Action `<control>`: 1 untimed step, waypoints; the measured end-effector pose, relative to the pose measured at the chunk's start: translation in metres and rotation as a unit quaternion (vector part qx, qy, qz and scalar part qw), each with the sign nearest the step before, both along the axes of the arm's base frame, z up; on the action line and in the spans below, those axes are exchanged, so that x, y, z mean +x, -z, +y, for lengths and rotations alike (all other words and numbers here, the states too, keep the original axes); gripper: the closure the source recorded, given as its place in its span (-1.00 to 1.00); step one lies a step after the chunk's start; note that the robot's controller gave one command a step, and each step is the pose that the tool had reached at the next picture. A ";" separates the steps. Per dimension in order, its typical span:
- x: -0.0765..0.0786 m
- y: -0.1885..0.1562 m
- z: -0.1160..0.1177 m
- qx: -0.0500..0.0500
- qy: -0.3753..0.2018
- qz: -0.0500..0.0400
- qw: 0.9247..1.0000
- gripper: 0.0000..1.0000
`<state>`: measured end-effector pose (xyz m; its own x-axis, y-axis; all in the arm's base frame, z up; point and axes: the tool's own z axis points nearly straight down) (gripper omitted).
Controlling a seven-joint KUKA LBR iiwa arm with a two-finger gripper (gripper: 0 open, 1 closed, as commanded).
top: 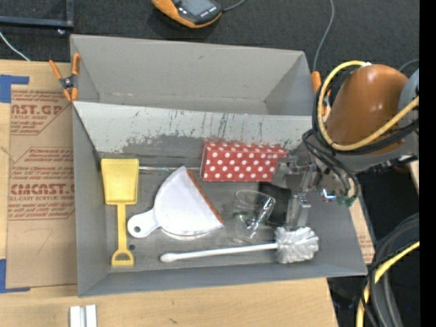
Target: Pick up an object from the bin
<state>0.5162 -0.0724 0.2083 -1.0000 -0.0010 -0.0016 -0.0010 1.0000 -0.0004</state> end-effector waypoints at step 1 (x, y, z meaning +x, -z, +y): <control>-0.037 0.051 -0.055 0.001 -0.065 0.006 0.998 -1.00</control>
Offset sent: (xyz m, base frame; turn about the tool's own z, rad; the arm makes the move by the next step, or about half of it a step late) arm -0.0348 -0.0557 -0.0634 -0.1663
